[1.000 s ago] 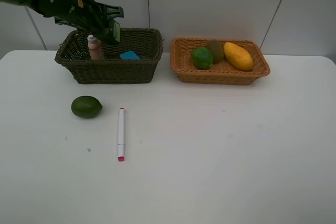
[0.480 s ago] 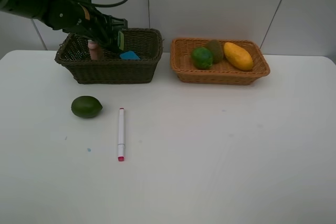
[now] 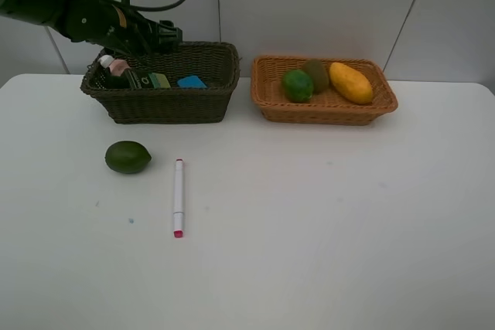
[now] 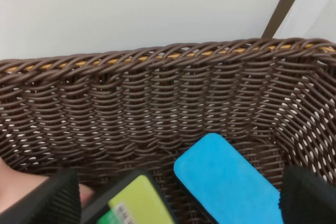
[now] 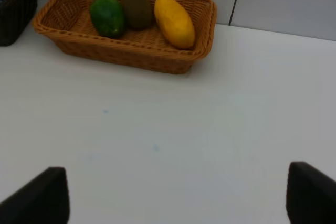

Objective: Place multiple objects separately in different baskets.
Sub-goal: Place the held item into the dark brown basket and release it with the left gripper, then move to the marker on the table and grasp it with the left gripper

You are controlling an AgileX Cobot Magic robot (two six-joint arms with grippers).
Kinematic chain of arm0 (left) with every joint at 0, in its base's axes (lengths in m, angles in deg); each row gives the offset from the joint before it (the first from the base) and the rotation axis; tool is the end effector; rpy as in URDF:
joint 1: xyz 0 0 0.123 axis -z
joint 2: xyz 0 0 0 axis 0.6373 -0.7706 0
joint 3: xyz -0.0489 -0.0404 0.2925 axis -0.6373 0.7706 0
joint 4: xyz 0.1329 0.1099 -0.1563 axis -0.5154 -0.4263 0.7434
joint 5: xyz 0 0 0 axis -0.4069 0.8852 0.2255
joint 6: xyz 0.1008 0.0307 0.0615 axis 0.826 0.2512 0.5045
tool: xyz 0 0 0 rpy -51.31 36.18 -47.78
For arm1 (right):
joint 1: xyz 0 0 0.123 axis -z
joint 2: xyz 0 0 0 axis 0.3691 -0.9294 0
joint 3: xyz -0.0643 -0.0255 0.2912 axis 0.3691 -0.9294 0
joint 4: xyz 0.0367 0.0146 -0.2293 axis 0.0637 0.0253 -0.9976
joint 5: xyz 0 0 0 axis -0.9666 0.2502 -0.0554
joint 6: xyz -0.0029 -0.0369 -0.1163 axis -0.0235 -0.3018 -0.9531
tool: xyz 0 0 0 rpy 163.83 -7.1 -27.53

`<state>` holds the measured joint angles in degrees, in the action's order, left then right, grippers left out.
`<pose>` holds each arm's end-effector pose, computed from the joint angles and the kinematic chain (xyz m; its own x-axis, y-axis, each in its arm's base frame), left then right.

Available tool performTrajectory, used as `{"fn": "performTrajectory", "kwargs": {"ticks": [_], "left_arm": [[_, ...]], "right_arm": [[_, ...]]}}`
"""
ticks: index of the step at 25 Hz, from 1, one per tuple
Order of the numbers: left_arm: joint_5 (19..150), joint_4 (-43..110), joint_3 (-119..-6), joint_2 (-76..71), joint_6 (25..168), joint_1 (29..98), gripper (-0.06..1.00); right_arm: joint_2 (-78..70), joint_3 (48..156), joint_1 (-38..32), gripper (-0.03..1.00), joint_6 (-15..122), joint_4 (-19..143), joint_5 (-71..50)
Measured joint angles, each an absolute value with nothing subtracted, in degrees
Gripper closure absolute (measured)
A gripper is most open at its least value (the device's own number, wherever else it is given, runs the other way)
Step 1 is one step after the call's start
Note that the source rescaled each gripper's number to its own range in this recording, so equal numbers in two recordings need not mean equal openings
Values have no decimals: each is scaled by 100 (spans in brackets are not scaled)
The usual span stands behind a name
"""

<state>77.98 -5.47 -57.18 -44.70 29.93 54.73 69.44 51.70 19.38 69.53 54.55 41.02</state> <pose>0.4484 -0.1240 0.1939 -0.5538 0.0249 -0.8323 0.2135 0.9704 -0.1131 -0.0111 0.0008 0.2601 -0.4234 -0.1319 -0.8963 -0.0981 0.9902 -0.0994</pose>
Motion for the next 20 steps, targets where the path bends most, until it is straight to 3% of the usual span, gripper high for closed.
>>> {"fn": "performTrajectory", "kwargs": {"ticks": [12, 20], "left_arm": [[8355, -547, -5718, -4250, 2998, 5516, -6], [9464, -483, -5718, -3550, 3003, 5995, -6]], "right_arm": [[6944, 5170, 1938, -3, 6953, 5455, 4102], [6944, 5170, 1938, -3, 6953, 5455, 4102]]}}
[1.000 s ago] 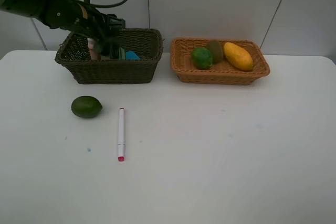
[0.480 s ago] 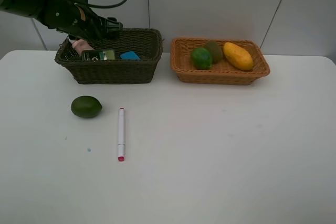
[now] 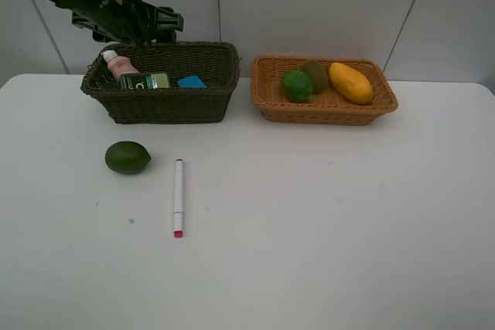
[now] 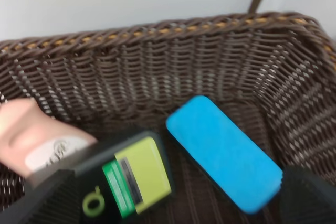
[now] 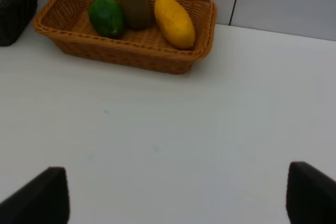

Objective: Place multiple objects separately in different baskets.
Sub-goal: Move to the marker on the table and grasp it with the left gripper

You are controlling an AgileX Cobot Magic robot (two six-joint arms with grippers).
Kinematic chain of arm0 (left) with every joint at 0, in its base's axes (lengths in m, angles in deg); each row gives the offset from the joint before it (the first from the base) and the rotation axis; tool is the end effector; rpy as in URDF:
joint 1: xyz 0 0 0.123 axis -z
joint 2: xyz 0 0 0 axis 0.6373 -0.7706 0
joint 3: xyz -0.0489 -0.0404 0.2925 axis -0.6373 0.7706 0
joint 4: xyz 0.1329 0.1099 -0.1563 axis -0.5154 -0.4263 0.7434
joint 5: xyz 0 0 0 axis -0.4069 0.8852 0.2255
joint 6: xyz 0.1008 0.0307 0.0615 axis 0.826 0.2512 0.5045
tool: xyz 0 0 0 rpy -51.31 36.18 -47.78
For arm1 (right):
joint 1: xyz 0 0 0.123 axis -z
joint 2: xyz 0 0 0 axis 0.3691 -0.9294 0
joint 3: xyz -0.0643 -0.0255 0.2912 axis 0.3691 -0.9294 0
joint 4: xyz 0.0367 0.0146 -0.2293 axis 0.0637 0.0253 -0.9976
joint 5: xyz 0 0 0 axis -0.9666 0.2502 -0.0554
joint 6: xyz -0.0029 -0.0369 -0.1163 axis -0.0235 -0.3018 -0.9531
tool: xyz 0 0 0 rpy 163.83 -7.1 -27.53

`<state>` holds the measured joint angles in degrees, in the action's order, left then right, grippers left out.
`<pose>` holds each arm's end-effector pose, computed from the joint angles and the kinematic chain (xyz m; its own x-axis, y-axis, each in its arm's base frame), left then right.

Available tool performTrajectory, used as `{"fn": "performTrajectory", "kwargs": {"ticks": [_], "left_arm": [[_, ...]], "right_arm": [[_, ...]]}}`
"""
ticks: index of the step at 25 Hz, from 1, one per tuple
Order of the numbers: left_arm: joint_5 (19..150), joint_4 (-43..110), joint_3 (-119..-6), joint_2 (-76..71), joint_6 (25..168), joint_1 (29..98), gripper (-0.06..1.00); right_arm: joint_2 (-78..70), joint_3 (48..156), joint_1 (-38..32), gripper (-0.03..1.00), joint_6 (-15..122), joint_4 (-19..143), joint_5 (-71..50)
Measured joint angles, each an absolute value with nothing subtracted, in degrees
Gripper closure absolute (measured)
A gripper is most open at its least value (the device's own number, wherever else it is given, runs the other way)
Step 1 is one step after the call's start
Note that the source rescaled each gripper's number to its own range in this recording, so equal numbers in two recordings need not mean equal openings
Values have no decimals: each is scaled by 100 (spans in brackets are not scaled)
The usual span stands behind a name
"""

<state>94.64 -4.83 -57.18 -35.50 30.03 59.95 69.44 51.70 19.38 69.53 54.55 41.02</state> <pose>0.4080 -0.1385 0.2402 -0.6209 0.0815 -0.7797 0.1891 0.9808 -0.0480 -0.0111 0.0008 0.2601 -0.4234 -0.1319 -0.8963 -0.0981 0.9902 -0.0994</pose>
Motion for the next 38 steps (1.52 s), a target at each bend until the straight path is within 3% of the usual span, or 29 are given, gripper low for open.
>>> {"fn": "performTrajectory", "kwargs": {"ticks": [18, 28, 38], "left_arm": [[12387, 343, -5762, -2870, 1818, 7582, -6], [12835, 774, -5756, -2914, 1665, 7939, -6], [12435, 1254, -5441, -3525, 1640, 7948, -6]], "right_arm": [[6944, 5170, 1938, -3, 6953, 5455, 4102], [6944, 5170, 1938, -3, 6953, 5455, 4102], [6944, 5170, 1938, -3, 6953, 5455, 4102]]}}
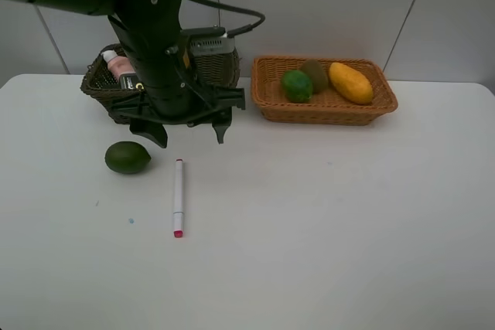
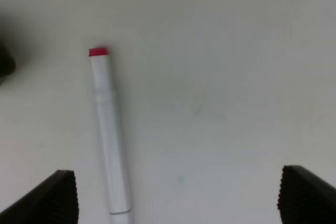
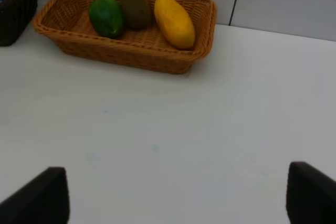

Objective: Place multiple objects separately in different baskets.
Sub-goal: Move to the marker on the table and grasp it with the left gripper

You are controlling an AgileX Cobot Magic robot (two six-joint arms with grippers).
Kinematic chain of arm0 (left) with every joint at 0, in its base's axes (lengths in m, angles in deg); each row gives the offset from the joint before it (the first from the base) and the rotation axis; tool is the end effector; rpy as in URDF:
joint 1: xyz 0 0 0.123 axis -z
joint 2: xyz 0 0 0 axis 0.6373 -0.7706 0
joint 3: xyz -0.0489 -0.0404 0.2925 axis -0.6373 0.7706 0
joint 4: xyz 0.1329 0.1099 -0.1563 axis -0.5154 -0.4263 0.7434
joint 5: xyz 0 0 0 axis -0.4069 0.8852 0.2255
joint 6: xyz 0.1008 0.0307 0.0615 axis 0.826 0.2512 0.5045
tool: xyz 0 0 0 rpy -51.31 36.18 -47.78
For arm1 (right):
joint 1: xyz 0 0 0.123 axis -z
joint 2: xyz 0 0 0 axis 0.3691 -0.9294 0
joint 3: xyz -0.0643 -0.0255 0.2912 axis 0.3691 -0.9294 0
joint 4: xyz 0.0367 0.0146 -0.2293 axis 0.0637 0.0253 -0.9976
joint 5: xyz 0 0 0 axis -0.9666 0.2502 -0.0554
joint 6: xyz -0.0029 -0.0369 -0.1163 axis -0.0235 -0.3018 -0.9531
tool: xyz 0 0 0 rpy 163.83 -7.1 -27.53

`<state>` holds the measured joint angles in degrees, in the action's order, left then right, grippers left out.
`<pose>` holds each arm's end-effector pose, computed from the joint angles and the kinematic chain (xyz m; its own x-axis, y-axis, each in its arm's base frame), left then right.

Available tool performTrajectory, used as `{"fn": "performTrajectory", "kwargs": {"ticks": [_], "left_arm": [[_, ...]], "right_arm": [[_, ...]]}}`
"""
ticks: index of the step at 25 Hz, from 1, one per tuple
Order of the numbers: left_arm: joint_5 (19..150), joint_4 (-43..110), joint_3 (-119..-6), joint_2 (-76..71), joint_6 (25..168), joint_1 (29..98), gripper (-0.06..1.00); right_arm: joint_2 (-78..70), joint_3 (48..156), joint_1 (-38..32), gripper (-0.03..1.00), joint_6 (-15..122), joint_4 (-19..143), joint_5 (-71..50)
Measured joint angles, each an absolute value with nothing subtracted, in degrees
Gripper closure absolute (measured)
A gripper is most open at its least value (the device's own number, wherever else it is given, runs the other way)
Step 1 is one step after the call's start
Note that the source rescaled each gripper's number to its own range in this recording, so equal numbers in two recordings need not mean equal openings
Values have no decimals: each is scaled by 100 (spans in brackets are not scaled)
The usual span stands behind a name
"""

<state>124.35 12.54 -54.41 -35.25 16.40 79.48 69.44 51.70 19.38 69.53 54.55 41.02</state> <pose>0.2896 -0.2283 0.1918 -0.9569 -0.0416 -0.2874 -0.0018 0.9905 -0.1374 -0.0111 0.0008 0.2601 -0.4234 -0.1319 -0.8963 -0.0981 0.9902 -0.0994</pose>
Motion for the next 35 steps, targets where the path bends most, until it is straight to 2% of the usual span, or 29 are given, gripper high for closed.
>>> {"fn": "performTrajectory", "kwargs": {"ticks": [13, 35], "left_arm": [[12216, 1324, -5435, -4407, 1548, 7857, -6], [11828, 1407, -4799, -4640, 932, 7756, -6]], "right_arm": [[6944, 5170, 1938, -3, 6953, 5455, 4102], [6944, 5170, 1938, -3, 6953, 5455, 4102]]}}
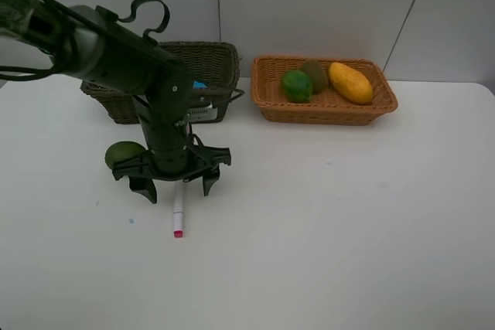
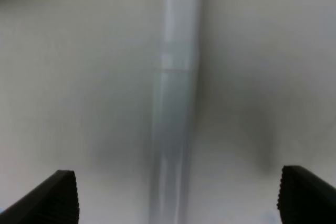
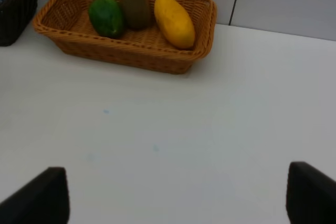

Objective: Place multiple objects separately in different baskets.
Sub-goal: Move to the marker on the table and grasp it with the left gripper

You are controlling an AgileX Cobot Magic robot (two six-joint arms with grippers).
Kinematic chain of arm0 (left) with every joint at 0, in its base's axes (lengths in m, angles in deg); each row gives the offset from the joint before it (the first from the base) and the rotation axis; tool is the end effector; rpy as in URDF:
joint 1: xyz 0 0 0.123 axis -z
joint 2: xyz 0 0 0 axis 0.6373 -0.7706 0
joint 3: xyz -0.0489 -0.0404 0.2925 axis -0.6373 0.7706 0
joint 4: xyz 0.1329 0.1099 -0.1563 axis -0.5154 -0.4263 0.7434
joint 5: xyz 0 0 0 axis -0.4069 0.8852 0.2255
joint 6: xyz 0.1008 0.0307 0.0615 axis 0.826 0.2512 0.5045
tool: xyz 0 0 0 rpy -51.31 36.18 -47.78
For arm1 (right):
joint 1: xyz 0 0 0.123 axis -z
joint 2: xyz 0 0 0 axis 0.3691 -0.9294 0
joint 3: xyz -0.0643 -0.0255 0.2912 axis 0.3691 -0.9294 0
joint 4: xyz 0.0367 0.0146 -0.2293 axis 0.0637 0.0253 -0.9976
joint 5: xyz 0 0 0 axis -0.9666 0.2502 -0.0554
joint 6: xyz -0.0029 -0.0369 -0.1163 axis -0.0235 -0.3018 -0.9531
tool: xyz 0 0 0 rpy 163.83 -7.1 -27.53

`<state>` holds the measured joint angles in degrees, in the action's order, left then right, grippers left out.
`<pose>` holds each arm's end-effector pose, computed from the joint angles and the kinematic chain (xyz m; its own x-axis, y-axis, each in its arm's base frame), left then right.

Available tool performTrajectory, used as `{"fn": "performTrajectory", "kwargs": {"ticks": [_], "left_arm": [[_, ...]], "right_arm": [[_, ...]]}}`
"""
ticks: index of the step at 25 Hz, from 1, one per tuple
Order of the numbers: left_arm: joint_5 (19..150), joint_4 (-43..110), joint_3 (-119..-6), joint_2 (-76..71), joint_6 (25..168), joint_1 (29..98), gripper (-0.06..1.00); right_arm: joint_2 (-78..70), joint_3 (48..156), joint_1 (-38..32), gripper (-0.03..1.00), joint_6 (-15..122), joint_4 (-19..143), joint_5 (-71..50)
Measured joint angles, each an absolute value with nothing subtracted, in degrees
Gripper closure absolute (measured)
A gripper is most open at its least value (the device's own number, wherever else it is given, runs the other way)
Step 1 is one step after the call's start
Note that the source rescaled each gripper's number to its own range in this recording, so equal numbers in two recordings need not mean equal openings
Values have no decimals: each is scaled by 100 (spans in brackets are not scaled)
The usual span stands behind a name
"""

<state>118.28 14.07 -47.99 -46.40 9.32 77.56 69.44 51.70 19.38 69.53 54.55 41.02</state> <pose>0.2869 -0.2146 0.0981 -0.9762 -0.1821 -0.1179 -0.1782 0.9830 -0.0429 -0.0111 0.0008 0.2601 -0.4234 -0.1319 -0.8963 -0.0981 0.9902 -0.0994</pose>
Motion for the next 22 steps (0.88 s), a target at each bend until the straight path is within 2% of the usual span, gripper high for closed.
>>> {"fn": "performTrajectory", "kwargs": {"ticks": [22], "left_arm": [[11809, 1602, -4792, -4819, 952, 7674, -6]], "right_arm": [[6944, 5170, 1938, -3, 6953, 5455, 4102]]}}
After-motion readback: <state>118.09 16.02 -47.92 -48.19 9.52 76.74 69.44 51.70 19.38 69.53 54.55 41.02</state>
